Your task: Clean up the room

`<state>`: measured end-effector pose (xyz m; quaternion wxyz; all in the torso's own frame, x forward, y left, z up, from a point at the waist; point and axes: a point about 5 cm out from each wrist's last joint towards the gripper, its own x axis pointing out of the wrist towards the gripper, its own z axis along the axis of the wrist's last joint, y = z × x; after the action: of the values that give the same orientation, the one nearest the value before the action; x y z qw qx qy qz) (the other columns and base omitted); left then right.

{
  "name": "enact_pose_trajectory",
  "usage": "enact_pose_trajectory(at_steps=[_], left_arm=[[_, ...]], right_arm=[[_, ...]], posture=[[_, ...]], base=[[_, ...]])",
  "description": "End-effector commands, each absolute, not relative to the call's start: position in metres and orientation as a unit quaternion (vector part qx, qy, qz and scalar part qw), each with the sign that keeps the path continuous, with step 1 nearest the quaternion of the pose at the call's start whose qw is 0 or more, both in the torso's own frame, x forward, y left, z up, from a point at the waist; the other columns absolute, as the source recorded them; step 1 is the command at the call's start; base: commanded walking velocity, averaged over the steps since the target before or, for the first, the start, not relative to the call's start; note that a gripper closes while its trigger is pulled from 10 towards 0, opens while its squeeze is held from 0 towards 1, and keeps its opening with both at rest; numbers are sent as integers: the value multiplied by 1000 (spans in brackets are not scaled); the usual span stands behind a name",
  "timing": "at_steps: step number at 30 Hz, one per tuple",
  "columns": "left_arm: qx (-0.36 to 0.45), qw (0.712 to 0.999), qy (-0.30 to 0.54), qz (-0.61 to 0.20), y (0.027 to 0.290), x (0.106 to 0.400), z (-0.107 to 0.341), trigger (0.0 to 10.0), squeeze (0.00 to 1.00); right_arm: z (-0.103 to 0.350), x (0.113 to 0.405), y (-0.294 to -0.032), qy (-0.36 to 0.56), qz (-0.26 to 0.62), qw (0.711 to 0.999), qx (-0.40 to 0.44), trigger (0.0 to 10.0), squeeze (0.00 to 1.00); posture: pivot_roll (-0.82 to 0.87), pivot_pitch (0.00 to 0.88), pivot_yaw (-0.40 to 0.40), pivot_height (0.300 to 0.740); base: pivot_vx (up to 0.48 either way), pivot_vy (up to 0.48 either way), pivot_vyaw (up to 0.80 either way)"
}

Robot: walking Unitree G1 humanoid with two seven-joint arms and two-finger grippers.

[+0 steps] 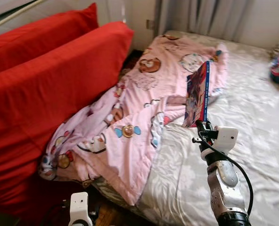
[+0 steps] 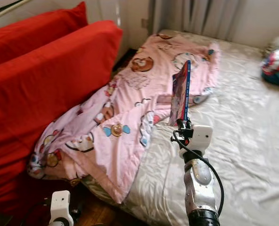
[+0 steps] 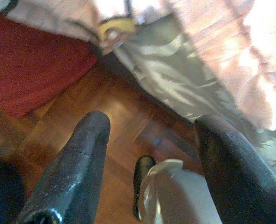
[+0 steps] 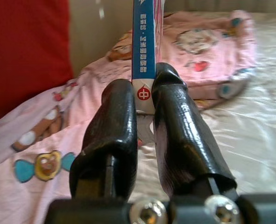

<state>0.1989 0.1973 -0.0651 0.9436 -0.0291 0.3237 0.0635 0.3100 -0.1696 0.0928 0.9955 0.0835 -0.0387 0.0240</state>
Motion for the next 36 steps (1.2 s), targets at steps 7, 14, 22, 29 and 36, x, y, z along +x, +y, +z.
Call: enact_pose_trajectory(at_steps=[7, 14, 22, 29, 36], left_arm=[[-22, 930, 360, 68, 199, 185, -74, 10000, 0], [-20, 928, 366, 69, 200, 186, -75, 10000, 0], [-18, 926, 370, 72, 201, 187, -74, 10000, 0], [-19, 925, 372, 73, 200, 191, -73, 10000, 0], [-22, 927, 367, 77, 200, 198, -70, 10000, 0]], right_arm=[[94, 313, -168, -37, 15, 996, 82, 10000, 0], [94, 316, -167, -35, 15, 996, 79, 10000, 0], [94, 319, -163, -34, 19, 996, 79, 10000, 0], [94, 325, -164, -33, 16, 996, 76, 10000, 0], [94, 328, -170, -39, 1, 997, 71, 10000, 0]], posture=[[-12, 129, -2, 726], [-9, 122, -1, 726], [-8, 109, -2, 726], [-11, 70, 3, 726], [-12, 42, 3, 726]], base=[[0, 0, -188], [0, 0, -704], [0, 0, -700], [0, 0, -698], [0, 0, -262]])
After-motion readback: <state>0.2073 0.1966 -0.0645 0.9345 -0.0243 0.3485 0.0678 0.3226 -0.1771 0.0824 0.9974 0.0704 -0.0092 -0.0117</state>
